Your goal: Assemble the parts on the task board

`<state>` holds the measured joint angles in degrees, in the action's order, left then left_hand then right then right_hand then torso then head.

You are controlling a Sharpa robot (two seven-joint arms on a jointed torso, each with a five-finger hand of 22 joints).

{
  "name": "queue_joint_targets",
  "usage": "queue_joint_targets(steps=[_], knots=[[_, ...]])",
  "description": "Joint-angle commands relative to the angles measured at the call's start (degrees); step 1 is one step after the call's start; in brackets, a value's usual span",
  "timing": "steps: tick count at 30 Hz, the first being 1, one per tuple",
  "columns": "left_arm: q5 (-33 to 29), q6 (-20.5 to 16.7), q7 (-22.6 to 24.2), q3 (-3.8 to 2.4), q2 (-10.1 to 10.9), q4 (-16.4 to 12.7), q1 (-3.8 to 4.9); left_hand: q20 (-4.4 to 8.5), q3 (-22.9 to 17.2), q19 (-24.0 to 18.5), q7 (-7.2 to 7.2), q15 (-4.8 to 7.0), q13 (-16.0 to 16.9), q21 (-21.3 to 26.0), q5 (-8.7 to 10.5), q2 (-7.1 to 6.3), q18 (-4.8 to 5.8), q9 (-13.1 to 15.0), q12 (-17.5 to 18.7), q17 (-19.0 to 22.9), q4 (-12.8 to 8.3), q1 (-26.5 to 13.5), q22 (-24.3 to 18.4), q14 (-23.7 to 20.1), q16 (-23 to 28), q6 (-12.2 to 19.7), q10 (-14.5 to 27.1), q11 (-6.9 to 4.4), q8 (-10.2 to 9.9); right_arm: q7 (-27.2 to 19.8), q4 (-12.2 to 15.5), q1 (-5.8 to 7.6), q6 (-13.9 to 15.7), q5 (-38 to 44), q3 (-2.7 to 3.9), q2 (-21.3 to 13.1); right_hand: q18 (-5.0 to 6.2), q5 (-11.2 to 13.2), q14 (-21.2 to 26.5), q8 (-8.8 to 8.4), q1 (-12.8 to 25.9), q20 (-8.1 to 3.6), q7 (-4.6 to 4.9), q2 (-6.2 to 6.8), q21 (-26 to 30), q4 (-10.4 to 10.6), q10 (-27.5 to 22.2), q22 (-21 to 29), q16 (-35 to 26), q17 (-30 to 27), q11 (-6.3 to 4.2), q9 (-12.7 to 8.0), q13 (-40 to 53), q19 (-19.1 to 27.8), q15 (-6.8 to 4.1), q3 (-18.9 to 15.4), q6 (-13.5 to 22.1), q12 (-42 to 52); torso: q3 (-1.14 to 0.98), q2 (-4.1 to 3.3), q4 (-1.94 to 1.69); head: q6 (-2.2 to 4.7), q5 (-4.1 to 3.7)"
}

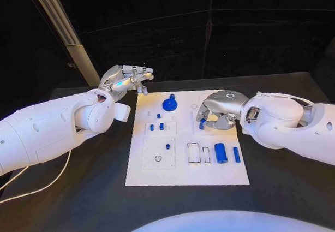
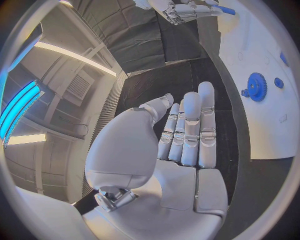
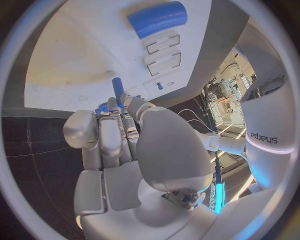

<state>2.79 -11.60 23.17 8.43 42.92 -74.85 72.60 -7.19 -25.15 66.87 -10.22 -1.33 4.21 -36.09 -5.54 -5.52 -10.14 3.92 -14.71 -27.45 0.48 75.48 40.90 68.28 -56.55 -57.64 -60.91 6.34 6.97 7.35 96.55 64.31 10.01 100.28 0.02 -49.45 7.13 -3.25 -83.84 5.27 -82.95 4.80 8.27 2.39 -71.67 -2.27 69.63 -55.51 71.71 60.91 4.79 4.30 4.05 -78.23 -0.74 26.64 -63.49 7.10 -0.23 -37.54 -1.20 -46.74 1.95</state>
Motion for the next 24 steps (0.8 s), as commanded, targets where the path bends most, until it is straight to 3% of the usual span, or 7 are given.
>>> queue_joint_targets(steps=[1, 6, 11, 17, 24], knots=[[-0.2, 0.5, 0.2, -0.04, 0.0, 0.0, 0.1, 0.06, 0.0, -0.2, -0.12, -0.07, 0.0, 0.4, -0.22, 0.01, -0.37, 0.0, -0.2, 0.1, -0.4, 0.6, -0.1, -0.3, 0.2, -0.3, 0.3, -0.04, 0.3, -0.8, 1.7, 0.15, 4.3, -3.0, 0.55, -0.6, -0.94, -0.2, -1.6, -0.04, 0.3, 0.11, 0.01, 0.6, -0.4, 0.0, 1.4, -0.1, 0.0, -0.1, -0.89, -0.1, 0.0, -0.3, -0.32, 0.4, -0.3, -0.3, 0.03, -0.04, -0.08, 0.04, 0.02], [-0.2, 0.5, 0.2, -0.04, 0.0, -0.1, 0.1, 0.06, 0.0, -0.2, -0.12, -0.07, 0.0, 0.4, -0.22, 0.01, -0.37, 0.0, -0.2, 0.1, -0.4, 0.6, -0.1, -0.3, 0.2, -0.3, 0.3, -0.04, 0.3, -1.4, 3.9, 0.15, 5.8, -4.5, 0.99, -0.8, -0.93, -0.2, -1.6, -0.15, 0.5, 0.13, 0.08, 0.74, -0.4, -0.1, 1.4, 0.0, 0.1, -0.1, -0.83, -0.2, 0.0, -0.3, -0.29, 0.6, -0.2, -0.5, 0.02, -0.07, -0.13, 0.11, 0.1], [-0.2, 0.5, 0.3, -0.04, -0.1, 0.0, 0.1, 0.06, 0.0, -0.2, -0.12, -0.07, 0.0, 0.4, -0.22, 0.01, -0.37, 0.0, -0.2, 0.1, -0.4, 0.6, -0.1, -0.3, 0.2, -0.3, 0.3, -0.04, 0.3, -2.6, 4.5, 0.14, 6.2, -6.1, 1.11, 1.3, -0.94, -0.3, -1.6, -0.19, 0.5, 0.14, 0.13, 0.79, -0.4, -0.1, 1.3, -0.1, 0.1, -0.1, -0.8, -0.2, 0.0, -0.3, -0.27, 0.6, -0.2, -0.6, 0.01, -0.13, -0.04, 0.03, 0.46], [-0.2, 0.5, 0.4, -0.04, -0.3, -0.1, 0.1, 0.06, 0.0, -0.2, -0.12, -0.07, 0.0, 0.4, -0.22, 0.01, -0.37, 0.0, -0.2, 0.1, -0.4, 0.6, -0.1, -0.3, 0.2, -0.3, 0.3, -0.04, 0.3, -4.2, 3.5, 0.02, 5.7, -6.8, 1.09, 6.2, -0.93, -0.4, -1.6, -0.25, 0.6, 0.15, 0.2, 0.8, -0.4, -0.1, 1.3, 0.0, 0.1, -0.1, -0.75, -0.2, 0.0, -0.3, -0.24, 0.8, -0.2, -0.7, 0.05, -0.16, -0.2, -0.16, 0.72], [-0.2, 0.5, 0.4, -0.04, -0.4, -0.1, 0.12, 0.06, 0.0, -0.2, -0.12, -0.07, 0.0, 0.4, -0.22, 0.01, -0.37, 0.0, -0.2, 0.1, -0.4, 0.6, -0.1, -0.3, 0.2, -0.3, 0.3, -0.04, 0.3, -6.1, 1.1, -1.15, 3.3, -6.9, 0.75, 11.5, -0.89, -0.6, -1.6, -0.39, 0.7, 0.17, 0.3, 0.8, -0.3, -0.2, 1.3, 0.1, 0.1, -0.1, -0.67, -0.2, -0.1, -0.2, -0.18, 1.2, -0.1, -1.0, 0.09, -0.16, -0.18, -0.59, 1.45]])
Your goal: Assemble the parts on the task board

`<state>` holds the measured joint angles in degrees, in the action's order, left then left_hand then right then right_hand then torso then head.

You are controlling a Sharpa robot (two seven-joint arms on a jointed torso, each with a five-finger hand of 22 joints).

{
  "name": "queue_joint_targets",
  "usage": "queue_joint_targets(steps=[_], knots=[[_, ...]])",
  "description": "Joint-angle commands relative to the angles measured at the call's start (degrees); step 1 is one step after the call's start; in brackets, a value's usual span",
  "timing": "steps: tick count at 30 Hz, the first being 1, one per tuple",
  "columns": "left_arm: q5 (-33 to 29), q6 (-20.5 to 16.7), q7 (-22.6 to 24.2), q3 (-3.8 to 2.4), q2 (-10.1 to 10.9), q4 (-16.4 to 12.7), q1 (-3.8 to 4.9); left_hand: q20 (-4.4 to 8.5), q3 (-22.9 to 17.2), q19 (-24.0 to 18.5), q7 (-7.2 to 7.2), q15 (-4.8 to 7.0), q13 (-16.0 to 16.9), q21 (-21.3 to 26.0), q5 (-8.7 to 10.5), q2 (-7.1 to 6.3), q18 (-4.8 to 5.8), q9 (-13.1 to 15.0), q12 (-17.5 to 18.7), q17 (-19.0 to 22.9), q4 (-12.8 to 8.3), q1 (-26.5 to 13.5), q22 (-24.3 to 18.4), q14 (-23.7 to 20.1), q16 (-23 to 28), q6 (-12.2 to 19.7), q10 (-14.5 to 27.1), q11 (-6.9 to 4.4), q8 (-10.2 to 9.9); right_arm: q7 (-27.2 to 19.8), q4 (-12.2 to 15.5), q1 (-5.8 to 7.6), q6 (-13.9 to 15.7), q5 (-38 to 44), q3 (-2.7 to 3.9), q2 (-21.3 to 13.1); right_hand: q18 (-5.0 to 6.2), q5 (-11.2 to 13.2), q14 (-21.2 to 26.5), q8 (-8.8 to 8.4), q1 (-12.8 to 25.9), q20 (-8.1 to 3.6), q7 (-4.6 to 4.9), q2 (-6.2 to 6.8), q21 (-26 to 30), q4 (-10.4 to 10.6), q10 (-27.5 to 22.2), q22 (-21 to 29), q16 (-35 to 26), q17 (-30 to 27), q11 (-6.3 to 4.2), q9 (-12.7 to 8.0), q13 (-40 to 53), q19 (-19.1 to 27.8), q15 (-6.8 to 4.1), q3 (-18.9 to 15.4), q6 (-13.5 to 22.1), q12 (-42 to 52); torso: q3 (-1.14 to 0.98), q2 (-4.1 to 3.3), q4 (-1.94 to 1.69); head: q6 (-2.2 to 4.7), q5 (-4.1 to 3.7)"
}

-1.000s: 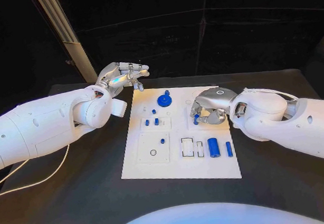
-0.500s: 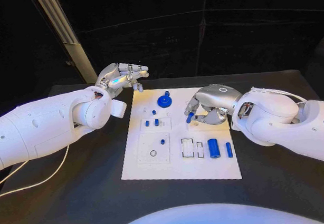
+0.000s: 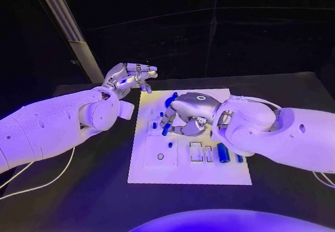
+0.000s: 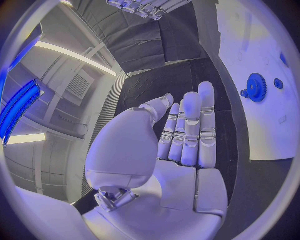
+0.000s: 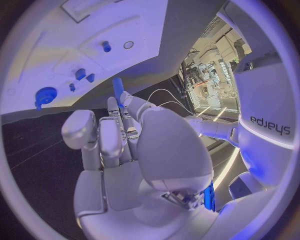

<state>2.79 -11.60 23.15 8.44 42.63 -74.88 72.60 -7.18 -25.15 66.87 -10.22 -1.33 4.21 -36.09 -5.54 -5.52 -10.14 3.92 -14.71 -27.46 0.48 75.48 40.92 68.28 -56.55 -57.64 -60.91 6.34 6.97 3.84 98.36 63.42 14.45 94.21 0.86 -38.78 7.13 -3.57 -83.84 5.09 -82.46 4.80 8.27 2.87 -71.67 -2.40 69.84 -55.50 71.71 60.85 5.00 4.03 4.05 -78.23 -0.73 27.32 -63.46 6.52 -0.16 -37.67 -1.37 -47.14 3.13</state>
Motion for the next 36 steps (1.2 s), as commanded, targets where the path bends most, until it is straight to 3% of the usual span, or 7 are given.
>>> queue_joint_targets(steps=[1, 5, 14, 25, 36], knots=[[-0.2, 0.5, 0.4, -0.05, -0.1, -0.1, 0.12, 0.06, 0.0, -0.2, -0.12, -0.06, 0.0, 0.4, -0.22, 0.01, -0.37, 0.0, -0.2, 0.1, -0.4, 0.6, -0.1, -0.3, 0.2, -0.3, 0.3, -0.03, 0.3, -2.8, -1.1, -0.45, -1.6, -0.6, -0.27, 1.4, -0.89, -0.3, -1.6, -0.22, 0.3, 0.17, 0.31, 0.32, -0.3, -0.1, 1.1, 0.1, 0.1, -0.1, -0.87, 0.0, -0.1, -0.2, -0.18, 0.5, -0.1, -0.4, 0.01, -0.04, -0.01, -0.35, 0.43], [-0.2, 0.5, 0.4, -0.05, -0.1, -0.2, 0.14, 0.06, 0.0, -0.2, -0.12, -0.06, 0.0, 0.4, -0.22, 0.01, -0.37, 0.0, -0.2, 0.1, -0.4, 0.6, -0.1, -0.3, 0.2, -0.3, 0.3, -0.03, 0.3, -3.2, -2.7, -0.99, -3.1, 0.5, -0.96, 3.3, -0.88, -0.3, -1.6, -0.26, 0.3, 0.18, 0.33, 0.33, -0.3, -0.1, 1.0, 0.1, 0.1, -0.1, -0.84, 0.0, -0.1, -0.1, -0.17, 0.6, -0.1, -0.5, -0.05, 0.04, 0.15, -0.47, 0.95], [-0.2, 0.5, 0.4, -0.05, -0.2, -0.1, 0.15, 0.06, 0.0, -0.2, -0.12, -0.06, 0.0, 0.4, -0.22, 0.01, -0.37, 0.0, -0.2, 0.1, -0.4, 0.6, -0.1, -0.3, 0.2, -0.3, 0.3, -0.03, 0.3, -2.8, -5.1, -1.69, -6.3, 2.8, -1.8, 5.3, -0.88, -0.3, -1.5, -0.3, 0.4, 0.19, 0.35, 0.35, -0.3, -0.2, 1.0, 0.1, 0.1, -0.2, -0.82, 0.0, -0.1, -0.1, -0.15, 0.6, 0.0, -0.5, -0.08, 0.06, 0.13, -0.79, 1.48], [-0.2, 0.5, 0.3, -0.05, -0.5, 0.1, 0.15, 0.06, 0.0, -0.2, -0.12, -0.06, 0.0, 0.4, -0.22, 0.01, -0.37, 0.0, -0.2, 0.1, -0.4, 0.6, -0.1, -0.3, 0.2, -0.3, 0.3, -0.03, 0.3, -2.5, -6.0, -2.04, -9.0, 3.9, -2.07, 6.3, -0.88, -0.4, -1.5, -0.33, 0.5, 0.21, 0.39, 0.35, -0.3, -0.1, 1.0, 0.2, 0.1, -0.2, -0.79, 0.0, -0.1, -0.1, -0.12, 0.7, 0.0, -0.6, -0.07, -0.01, 0.12, -1.16, 1.69], [-0.2, 0.6, 0.3, -0.05, -0.7, 0.2, 0.15, 0.06, 0.0, -0.2, -0.12, -0.06, 0.0, 0.4, -0.22, 0.01, -0.37, 0.0, -0.2, 0.1, -0.4, 0.6, -0.1, -0.3, 0.2, -0.3, 0.3, -0.03, 0.3, -2.6, -6.5, -2.47, -9.3, 4.4, -2.33, 7.1, -0.88, -0.3, -1.5, -0.35, 0.6, 0.23, 0.41, 0.34, -0.3, -0.1, 1.0, 0.2, 0.1, -0.2, -0.76, 0.0, -0.1, -0.1, -0.1, 0.7, 0.0, -0.7, -0.09, 0.03, 0.15, -1.37, 1.86]])
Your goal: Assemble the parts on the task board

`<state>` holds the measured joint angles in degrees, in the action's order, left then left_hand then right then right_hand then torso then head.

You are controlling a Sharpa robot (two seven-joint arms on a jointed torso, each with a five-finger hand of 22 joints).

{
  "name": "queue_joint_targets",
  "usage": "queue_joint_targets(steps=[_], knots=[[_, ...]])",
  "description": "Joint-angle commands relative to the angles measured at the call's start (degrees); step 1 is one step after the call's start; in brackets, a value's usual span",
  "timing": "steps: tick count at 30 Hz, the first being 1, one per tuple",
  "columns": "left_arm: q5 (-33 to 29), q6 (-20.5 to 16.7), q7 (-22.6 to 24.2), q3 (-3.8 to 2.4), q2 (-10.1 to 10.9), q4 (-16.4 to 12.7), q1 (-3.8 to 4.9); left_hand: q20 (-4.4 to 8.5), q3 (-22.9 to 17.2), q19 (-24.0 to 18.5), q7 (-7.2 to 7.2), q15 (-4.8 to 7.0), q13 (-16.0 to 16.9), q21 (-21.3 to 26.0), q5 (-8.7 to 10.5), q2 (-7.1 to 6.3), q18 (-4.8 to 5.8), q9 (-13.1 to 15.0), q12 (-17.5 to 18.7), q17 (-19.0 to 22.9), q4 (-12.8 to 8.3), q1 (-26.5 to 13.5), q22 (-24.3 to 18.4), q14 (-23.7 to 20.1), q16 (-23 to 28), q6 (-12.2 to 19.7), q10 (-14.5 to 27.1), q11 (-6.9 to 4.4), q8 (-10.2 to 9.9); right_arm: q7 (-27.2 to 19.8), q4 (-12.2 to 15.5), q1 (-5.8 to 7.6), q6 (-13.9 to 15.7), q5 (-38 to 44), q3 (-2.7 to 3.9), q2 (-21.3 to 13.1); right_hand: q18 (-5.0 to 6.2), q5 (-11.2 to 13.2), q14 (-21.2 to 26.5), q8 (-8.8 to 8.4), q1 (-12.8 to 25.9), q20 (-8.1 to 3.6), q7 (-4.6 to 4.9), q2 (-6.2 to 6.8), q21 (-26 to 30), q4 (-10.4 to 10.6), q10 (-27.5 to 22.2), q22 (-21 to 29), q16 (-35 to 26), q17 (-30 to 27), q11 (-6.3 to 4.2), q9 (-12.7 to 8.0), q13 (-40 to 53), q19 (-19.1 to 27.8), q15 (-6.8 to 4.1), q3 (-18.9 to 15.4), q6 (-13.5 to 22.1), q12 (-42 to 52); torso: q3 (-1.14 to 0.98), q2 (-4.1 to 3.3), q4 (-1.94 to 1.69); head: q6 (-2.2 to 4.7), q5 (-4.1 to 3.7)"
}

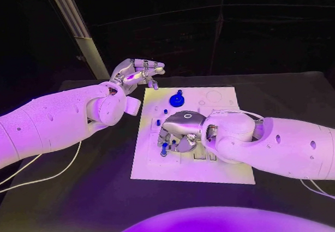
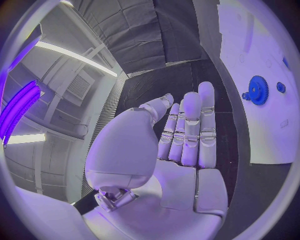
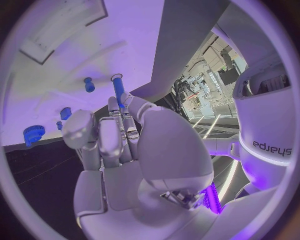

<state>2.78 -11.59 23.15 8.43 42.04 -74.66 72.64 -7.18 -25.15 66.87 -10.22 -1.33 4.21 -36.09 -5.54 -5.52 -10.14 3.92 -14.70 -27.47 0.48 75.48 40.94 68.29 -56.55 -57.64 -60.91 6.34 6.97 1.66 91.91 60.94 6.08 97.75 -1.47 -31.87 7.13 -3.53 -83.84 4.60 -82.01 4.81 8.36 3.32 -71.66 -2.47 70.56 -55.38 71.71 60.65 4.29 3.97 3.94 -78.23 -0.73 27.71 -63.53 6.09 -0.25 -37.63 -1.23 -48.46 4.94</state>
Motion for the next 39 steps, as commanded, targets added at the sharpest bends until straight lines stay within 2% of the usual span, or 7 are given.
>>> queue_joint_targets(steps=[1, 16, 21, 26, 32, 35, 39], knots=[[-0.2, 0.6, 0.3, -0.04, -0.1, 0.0, 0.11, 0.06, 0.0, -0.2, -0.12, -0.06, 0.0, 0.4, -0.22, 0.01, -0.37, 0.0, -0.2, 0.1, -0.4, 0.6, -0.1, -0.3, 0.2, -0.3, 0.3, -0.04, 0.3, -0.4, 0.0, 0.0, -0.9, 0.9, 0.0, 0.2, -0.88, -0.4, -1.5, 0.14, 0.2, 0.23, 0.31, -0.11, -0.3, 0.0, 0.3, 0.1, 0.1, 0.0, -0.05, 0.1, 0.0, -0.1, -0.1, 0.3, 0.0, -0.2, -0.01, -0.01, 0.01, -0.09, 0.05], [-0.2, 0.7, 0.2, -0.04, -0.2, 0.0, 0.11, 0.07, -0.1, -0.2, -0.11, -0.05, 0.0, 0.5, -0.23, 0.06, -0.37, 0.0, -0.4, 0.2, -0.5, 0.7, -0.2, -0.3, 0.3, -0.2, 0.4, -0.04, 0.4, 0.8, -1.0, -0.42, -1.3, 3.5, -0.06, 1.1, -0.87, -0.4, -1.5, 0.12, 0.3, 0.25, 0.31, -0.17, -0.3, 0.0, 0.3, 0.1, 0.1, 0.0, -0.05, 0.1, 0.0, 0.0, -0.08, 0.4, 0.0, -0.3, 0.08, 0.03, 0.0, -0.22, 0.18], [-0.2, 0.7, 0.2, -0.04, -0.1, 0.0, 0.11, 0.07, -0.1, -0.2, -0.11, -0.05, 0.0, 0.5, -0.23, 0.06, -0.37, 0.0, -0.4, 0.2, -0.5, 0.7, -0.2, -0.3, 0.3, -0.2, 0.4, -0.04, 0.4, 1.4, -1.2, -0.48, -1.8, 4.8, -0.12, 1.3, -0.88, -0.4, -1.5, 0.12, 0.3, 0.26, 0.31, -0.17, -0.3, 0.0, 0.3, 0.1, 0.1, 0.0, -0.05, 0.1, 0.0, 0.0, -0.08, 0.4, 0.0, -0.3, 0.04, 0.0, 0.01, -0.27, 0.19], [-0.2, 0.8, 0.2, -0.04, -0.1, 0.0, 0.11, 0.07, -0.1, -0.2, -0.11, -0.05, 0.0, 0.5, -0.23, 0.06, -0.37, 0.0, -0.4, 0.2, -0.5, 0.7, -0.2, -0.3, 0.3, -0.2, 0.4, -0.04, 0.4, 1.7, -0.7, -0.53, -1.9, 7.1, -1.25, 1.3, -0.87, -0.5, -1.5, 0.1, 0.3, 0.27, 0.3, -0.13, -0.3, 0.0, 0.3, 0.1, 0.0, -0.1, -0.05, 0.1, 0.0, 0.0, -0.08, 0.5, 0.0, -0.3, 0.01, 0.03, 0.02, -0.23, 0.24], [-0.2, 0.8, 0.2, -0.04, -0.1, 0.0, 0.12, 0.08, -0.1, -0.1, -0.12, -0.05, 0.0, 0.5, -0.23, 0.07, -0.37, 0.0, -0.4, 0.2, -0.5, 0.7, -0.2, -0.3, 0.3, -0.2, 0.4, -0.04, 0.4, 1.4, -0.2, -0.55, -2.7, 8.5, -1.81, 1.4, -0.87, -0.5, -1.5, 0.08, 0.5, 0.29, 0.3, 0.04, -0.3, -0.1, 0.4, 0.1, 0.0, -0.1, -0.05, 0.1, 0.1, 0.0, -0.07, 0.4, 0.0, -0.4, 0.05, 0.01, -0.02, -0.12, 0.17], [-0.2, 0.8, 0.2, -0.04, -0.1, 0.0, 0.12, 0.08, -0.1, -0.1, -0.12, -0.05, 0.0, 0.5, -0.23, 0.07, -0.37, 0.0, -0.4, 0.2, -0.5, 0.7, -0.2, -0.3, 0.3, -0.2, 0.4, -0.04, 0.4, 0.9, 0.1, -0.55, -2.7, 9.0, -1.94, 1.4, -0.84, -0.7, -1.4, -0.11, 1.2, 0.35, 0.34, 0.53, -0.2, 0.0, 0.3, 0.3, -0.1, -0.4, 0.0, 0.0, 0.0, 0.1, 0.0, 0.2, 0.2, -0.7, 0.02, 0.03, 0.05, -0.1, 0.26], [-0.2, 0.8, 0.1, -0.04, 0.0, 0.0, 0.12, 0.08, -0.1, -0.1, -0.12, -0.05, 0.0, 0.5, -0.23, 0.07, -0.37, 0.0, -0.4, 0.2, -0.5, 0.7, -0.2, -0.3, 0.3, -0.2, 0.4, -0.04, 0.4, 0.7, 0.1, -0.55, -1.2, 8.9, -2.0, 1.4, -0.72, -1.6, -1.1, -1.2, 4.4, 0.9, 1.22, 2.6, 0.5, 1.4, -3.0, 1.4, -0.7, -1.4, 0.99, -0.4, -0.4, 0.8, 0.84, -1.4, 3.1, -2.6, 0.05, 0.06, 0.05, -0.08, 0.22]])
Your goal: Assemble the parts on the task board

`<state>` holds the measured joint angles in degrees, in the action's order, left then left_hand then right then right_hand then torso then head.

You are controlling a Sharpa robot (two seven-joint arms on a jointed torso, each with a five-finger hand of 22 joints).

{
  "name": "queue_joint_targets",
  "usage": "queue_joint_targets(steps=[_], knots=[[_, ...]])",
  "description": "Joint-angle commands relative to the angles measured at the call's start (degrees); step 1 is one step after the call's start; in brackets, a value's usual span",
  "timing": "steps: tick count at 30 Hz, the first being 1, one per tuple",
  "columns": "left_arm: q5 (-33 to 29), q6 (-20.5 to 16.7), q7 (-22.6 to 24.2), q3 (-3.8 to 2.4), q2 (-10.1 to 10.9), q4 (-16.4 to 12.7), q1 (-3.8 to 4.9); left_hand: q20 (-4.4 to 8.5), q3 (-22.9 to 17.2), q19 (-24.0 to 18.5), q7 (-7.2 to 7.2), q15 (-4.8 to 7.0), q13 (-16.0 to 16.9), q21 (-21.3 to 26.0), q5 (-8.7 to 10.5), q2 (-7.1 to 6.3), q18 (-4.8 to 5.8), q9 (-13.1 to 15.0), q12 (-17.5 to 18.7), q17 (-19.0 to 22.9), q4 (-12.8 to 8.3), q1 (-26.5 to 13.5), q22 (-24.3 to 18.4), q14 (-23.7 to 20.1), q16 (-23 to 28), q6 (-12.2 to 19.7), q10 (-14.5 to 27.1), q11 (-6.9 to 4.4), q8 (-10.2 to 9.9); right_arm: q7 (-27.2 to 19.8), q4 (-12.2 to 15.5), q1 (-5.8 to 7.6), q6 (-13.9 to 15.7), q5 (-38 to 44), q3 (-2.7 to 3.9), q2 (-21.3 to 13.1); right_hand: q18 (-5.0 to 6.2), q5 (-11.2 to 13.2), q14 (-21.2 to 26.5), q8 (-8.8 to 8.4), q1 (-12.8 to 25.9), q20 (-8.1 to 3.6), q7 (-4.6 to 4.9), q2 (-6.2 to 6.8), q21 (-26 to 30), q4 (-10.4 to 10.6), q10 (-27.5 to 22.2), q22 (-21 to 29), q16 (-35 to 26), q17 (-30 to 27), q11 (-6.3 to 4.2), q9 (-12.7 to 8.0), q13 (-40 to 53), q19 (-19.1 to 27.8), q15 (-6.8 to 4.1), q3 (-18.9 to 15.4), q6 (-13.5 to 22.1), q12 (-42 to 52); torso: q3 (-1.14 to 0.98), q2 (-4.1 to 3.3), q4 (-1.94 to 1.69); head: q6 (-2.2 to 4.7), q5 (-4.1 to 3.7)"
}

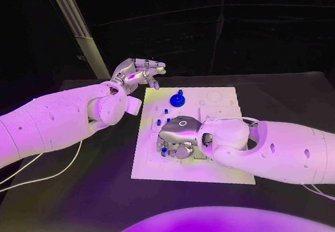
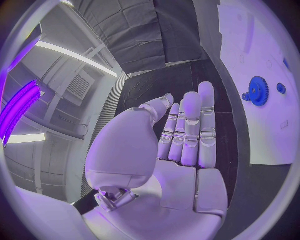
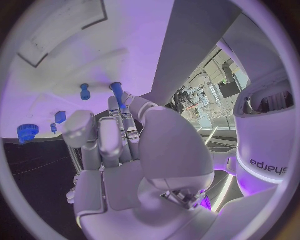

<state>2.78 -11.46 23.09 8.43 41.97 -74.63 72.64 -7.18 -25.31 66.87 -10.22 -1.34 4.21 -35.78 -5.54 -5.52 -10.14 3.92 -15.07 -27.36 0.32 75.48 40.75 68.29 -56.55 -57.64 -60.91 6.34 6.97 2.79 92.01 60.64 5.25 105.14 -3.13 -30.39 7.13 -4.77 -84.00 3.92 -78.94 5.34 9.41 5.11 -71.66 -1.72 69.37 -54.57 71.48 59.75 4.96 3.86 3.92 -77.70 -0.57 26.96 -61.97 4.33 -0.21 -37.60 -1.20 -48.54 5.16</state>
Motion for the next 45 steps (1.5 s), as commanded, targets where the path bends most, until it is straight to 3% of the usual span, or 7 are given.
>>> queue_joint_targets(steps=[1, 3, 11, 20, 34, 38, 45], knots=[[-0.2, 0.7, 0.2, -0.04, 0.1, 0.0, 0.12, 0.08, 0.1, -0.1, -0.12, -0.05, 0.0, 0.2, -0.23, 0.07, -0.37, 0.0, -0.1, 0.1, -0.3, 0.7, 0.0, -0.3, 0.3, -0.2, 0.4, -0.04, 0.4, -0.4, 0.0, -0.25, 0.4, 1.5, -0.35, -0.1, -0.45, -0.4, -0.5, -0.52, 2.2, 0.73, 0.77, 1.51, 1.6, 1.0, -3.9, 2.4, -1.5, -2.0, 0.88, -0.3, -0.4, 1.0, 1.21, -1.3, 3.4, -0.9, 0.01, 0.02, 0.02, 0.02, -0.04], [-0.2, 0.7, 0.1, -0.04, 0.1, 0.0, 0.12, 0.08, 0.1, -0.1, -0.12, -0.05, 0.0, 0.2, -0.23, 0.07, -0.37, 0.0, -0.1, 0.1, -0.3, 0.7, 0.0, -0.3, 0.3, -0.2, 0.4, -0.04, 0.4, -0.2, -0.1, -0.25, 2.6, 1.5, -0.36, -0.2, 0.51, -0.3, 0.5, -0.52, 2.7, 1.61, 1.94, 2.38, 5.1, 1.1, -9.8, 8.2, -4.1, -5.6, 2.42, -0.3, -0.5, 3.5, 2.18, -2.7, 7.5, -0.9, 0.0, 0.03, 0.03, 0.11, -0.1], [-0.2, 0.8, 0.0, -0.04, 0.2, 0.0, 0.12, 0.08, 0.1, -0.1, -0.12, -0.05, 0.0, 0.2, -0.23, 0.07, -0.37, 0.0, -0.1, 0.1, -0.3, 0.7, 0.0, -0.3, 0.3, -0.2, 0.4, -0.04, 0.4, 0.1, 0.0, -0.26, 12.0, 1.1, -0.38, -1.1, 2.12, -0.6, 2.9, -0.6, 2.8, 2.5, 2.42, 2.43, 11.6, 2.0, -16.0, 17.4, -9.1, -12.5, 3.12, -0.4, -0.2, 7.4, 2.88, -9.5, 17.1, -0.2, -0.05, -0.01, -0.02, 0.46, -0.66], [-0.2, 0.8, -0.1, -0.04, 0.4, 0.1, 0.12, 0.08, 0.1, -0.1, -0.12, -0.05, 0.0, 0.2, -0.23, 0.07, -0.37, 0.0, -0.1, 0.1, -0.3, 0.7, 0.0, -0.3, 0.3, -0.2, 0.4, -0.04, 0.4, -2.7, 5.0, -0.01, 19.5, -8.5, -0.23, -8.2, 1.74, -1.5, 1.8, 0.65, 1.7, 2.15, 1.83, 0.96, 10.6, 3.0, -11.1, 15.6, -7.7, -11.2, 2.18, 0.4, 0.3, 5.6, 2.19, -13.2, 10.4, 4.0, 0.02, 0.24, 0.12, 0.88, -0.94], [-0.2, 0.6, -0.1, -0.03, 0.9, -0.1, 0.12, 0.08, 0.1, -0.1, -0.12, -0.05, 0.0, 0.2, -0.23, 0.07, -0.37, 0.0, -0.1, 0.1, -0.3, 0.7, 0.0, -0.3, 0.3, -0.2, 0.4, -0.04, 0.4, 3.9, 14.3, 2.39, 14.3, -27.4, 0.7, -26.6, -1.57, -4.7, -2.5, 2.44, 3.7, -0.45, -1.2, 1.2, -2.3, 6.6, 4.6, -4.5, 4.1, 5.0, -1.73, 0.5, 3.6, -2.8, -0.8, -16.4, 4.6, 11.6, 0.15, 0.69, 1.08, 1.38, -3.69], [-0.2, 0.5, -0.1, -0.03, 1.0, -0.4, 0.12, 0.07, 0.1, -0.1, -0.14, -0.07, 0.0, 0.3, -0.22, 0.09, -0.36, 0.0, -0.2, 0.2, -0.3, 0.7, -0.1, -0.4, 0.3, -0.2, 0.5, -0.01, 0.4, 9.9, 14.9, 2.44, 12.3, -27.5, 0.69, -29.9, -2.2, -9.9, -2.3, 3.71, 8.7, -1.86, -2.61, 2.11, -4.6, 11.1, 9.3, -8.2, 4.4, 4.8, -3.15, 0.7, 9.3, -3.9, -2.04, -21.0, 3.4, 18.3, 0.34, 0.73, 1.15, 1.64, -4.94], [-0.2, 0.5, 0.0, -0.02, 1.3, -0.7, 0.11, 0.07, 0.1, -0.1, -0.14, -0.07, 0.0, 0.3, -0.22, 0.09, -0.36, 0.0, -0.2, 0.2, -0.3, 0.7, -0.1, -0.4, 0.3, -0.2, 0.5, -0.01, 0.4, 21.4, 14.7, 2.16, 7.2, -25.1, 0.58, -32.6, -2.74, -8.3, -2.5, 7.29, 11.4, -2.78, -3.67, -0.42, -6.9, 18.9, 6.9, -11.8, 6.7, 7.6, -3.98, 2.1, 36.4, -4.5, -2.87, -29.0, 3.0, 42.1, 0.23, 0.75, 1.68, 1.76, -5.56]])
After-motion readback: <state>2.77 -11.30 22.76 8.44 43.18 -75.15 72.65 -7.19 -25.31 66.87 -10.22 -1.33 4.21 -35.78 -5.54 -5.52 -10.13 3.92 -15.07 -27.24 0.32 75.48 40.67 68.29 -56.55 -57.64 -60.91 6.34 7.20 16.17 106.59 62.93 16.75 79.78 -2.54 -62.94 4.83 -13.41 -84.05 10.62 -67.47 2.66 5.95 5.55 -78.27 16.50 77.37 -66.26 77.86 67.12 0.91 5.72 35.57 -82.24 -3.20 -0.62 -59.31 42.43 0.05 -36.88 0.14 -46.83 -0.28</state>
